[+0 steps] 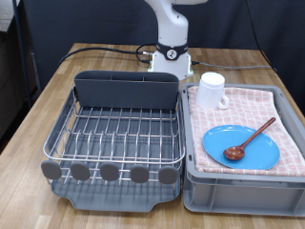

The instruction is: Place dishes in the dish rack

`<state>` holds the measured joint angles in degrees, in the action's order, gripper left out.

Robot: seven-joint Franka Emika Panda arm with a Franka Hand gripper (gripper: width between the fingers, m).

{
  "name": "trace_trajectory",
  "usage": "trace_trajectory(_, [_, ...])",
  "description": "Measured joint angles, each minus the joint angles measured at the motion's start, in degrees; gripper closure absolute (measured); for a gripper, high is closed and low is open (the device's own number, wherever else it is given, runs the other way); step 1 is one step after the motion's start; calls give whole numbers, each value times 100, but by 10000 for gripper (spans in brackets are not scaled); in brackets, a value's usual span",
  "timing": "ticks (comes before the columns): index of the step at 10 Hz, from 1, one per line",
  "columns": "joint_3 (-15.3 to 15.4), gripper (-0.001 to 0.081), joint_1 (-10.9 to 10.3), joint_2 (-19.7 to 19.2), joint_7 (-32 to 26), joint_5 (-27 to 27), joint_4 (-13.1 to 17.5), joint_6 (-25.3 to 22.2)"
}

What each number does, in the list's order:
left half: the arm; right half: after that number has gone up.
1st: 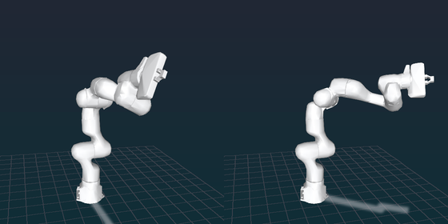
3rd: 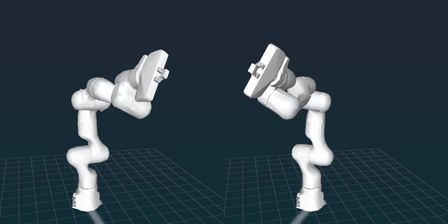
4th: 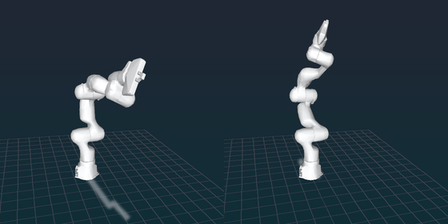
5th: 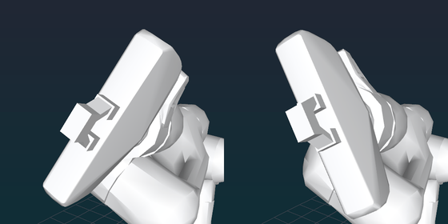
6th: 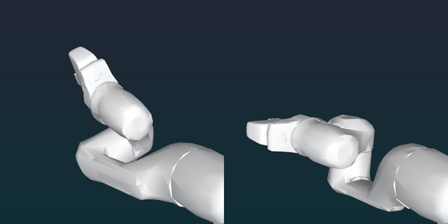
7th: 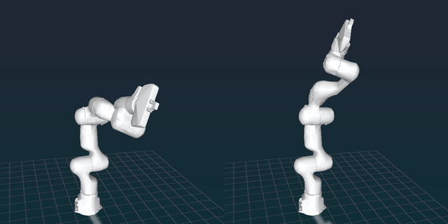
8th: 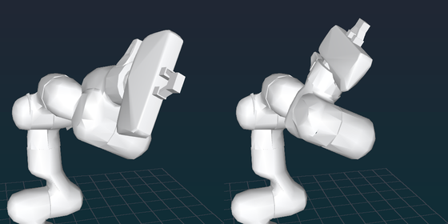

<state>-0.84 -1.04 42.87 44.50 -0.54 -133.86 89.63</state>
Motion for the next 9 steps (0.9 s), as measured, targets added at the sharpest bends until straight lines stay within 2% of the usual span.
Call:
trace_trajectory(2, [14,4,0,-41,172,-33,-32,54])
trace_trajectory(4, [147,4,-1,-250,608,-200,-122,462])
trace_trajectory(6, [464,4,8,-548,1612,-370,-186,1185])
trace_trajectory(8, [777,4,105,-860,2673,-393,-139,1598])
trace_trajectory(9, [754,4,81,-859,2512,-390,-139,1578])
